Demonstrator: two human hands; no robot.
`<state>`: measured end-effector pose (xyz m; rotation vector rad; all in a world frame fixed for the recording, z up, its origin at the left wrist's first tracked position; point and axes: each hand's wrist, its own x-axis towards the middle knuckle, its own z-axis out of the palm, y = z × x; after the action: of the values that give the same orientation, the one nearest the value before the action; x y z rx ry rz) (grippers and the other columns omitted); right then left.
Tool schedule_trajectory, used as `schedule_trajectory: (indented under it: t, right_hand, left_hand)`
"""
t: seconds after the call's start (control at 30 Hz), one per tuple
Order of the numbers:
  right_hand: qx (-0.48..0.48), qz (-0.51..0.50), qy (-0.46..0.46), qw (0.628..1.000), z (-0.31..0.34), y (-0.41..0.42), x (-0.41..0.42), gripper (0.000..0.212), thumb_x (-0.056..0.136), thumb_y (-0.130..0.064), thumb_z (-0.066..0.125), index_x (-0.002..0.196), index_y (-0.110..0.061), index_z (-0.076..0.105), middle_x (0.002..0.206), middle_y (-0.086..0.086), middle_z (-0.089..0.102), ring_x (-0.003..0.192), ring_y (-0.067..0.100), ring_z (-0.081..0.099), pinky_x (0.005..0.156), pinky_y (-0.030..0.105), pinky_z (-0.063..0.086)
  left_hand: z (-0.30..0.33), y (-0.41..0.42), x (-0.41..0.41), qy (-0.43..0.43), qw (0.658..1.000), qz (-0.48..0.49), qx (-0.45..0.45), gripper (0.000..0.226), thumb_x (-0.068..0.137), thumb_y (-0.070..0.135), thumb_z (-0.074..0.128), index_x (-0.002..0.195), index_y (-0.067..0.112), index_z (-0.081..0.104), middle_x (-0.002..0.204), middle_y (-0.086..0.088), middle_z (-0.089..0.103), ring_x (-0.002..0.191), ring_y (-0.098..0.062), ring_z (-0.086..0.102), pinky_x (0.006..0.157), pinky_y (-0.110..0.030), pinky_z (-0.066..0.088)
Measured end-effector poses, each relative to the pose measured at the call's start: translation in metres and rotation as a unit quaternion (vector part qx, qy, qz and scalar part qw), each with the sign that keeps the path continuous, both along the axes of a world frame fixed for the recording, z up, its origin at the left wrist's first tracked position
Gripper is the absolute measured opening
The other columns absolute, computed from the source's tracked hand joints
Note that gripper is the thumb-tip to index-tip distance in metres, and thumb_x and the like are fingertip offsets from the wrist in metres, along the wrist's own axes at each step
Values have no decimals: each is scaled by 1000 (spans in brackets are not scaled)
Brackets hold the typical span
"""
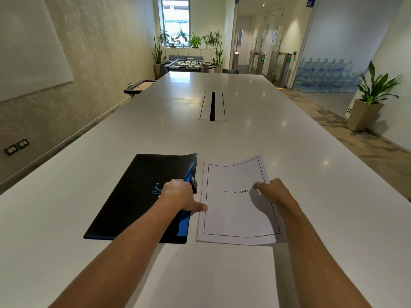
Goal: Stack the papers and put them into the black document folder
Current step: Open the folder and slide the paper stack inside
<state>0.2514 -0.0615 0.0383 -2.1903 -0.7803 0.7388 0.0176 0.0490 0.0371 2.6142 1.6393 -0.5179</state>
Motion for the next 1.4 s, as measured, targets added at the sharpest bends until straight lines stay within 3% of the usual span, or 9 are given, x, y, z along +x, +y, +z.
schedule_trajectory:
  t: [0.27,0.5,0.63,0.73,0.83,0.97,1.07,1.27,1.4]
  right_hand:
    - [43,-23,100,994,1,-8,12,50,80,-31,69,113,4,55,91,13,58,77,28,57,58,29,41]
    - [40,29,96,994,-8,-18,5,40,89,-6,52,126,5,42,119,27,56,106,33,61,91,45,50]
    - [72,58,110,990,-5,-24,3,18,90,-1,49,107,-7,51,107,21,62,81,24,63,62,29,55]
    - [126,63,140,980,-3,-28,4,24,93,-1,50,114,-11,52,101,14,65,71,17,61,55,20,51]
    - [177,51,155,971,7,-30,5,27,94,-1,51,118,-13,48,98,13,66,65,15,59,50,17,50]
    - [237,21,150,960,25,-27,2,25,94,-1,49,116,-14,49,91,13,66,52,12,59,44,19,47]
    - [265,18,153,952,33,-23,-9,24,94,-2,47,114,-15,50,91,15,65,49,11,60,43,20,47]
    - [273,56,125,952,29,-11,-37,22,93,-5,46,108,-22,47,92,14,64,56,19,59,47,25,47]
    - [242,81,127,959,19,-6,-48,29,89,-3,43,112,-21,44,71,2,53,50,15,49,48,27,42]
  left_hand:
    - [1,-1,-2,-11,1000,1,1,74,64,85,51,74,12,46,74,-4,52,64,-16,53,65,-29,48]
    - [4,-5,-6,-41,999,-8,9,71,65,85,52,66,15,40,71,-3,51,63,-15,53,74,-32,55]
    - [7,-6,-11,-55,998,-6,-11,71,61,85,54,71,15,44,73,-2,55,61,-13,54,61,-26,48]
    - [14,-1,-18,-94,994,9,-58,65,64,77,63,79,15,49,79,-3,59,65,-14,58,61,-25,49]
    - [21,1,-27,-134,987,21,-81,48,75,51,72,98,14,53,87,-4,60,72,-14,62,61,-24,50]
    - [27,0,-32,-177,982,28,-68,22,88,18,58,108,11,52,94,-6,56,80,-17,64,68,-27,56]
    - [33,-2,-30,-200,978,27,-49,13,89,13,53,103,11,53,97,-8,57,84,-20,66,73,-32,56]
    - [47,-11,-14,-196,980,11,-20,10,90,15,54,100,13,51,96,-7,50,72,-14,55,58,-22,41]
    - [46,-18,-3,-203,979,-2,-29,13,90,14,52,103,14,50,95,-6,48,74,-16,57,57,-22,40]
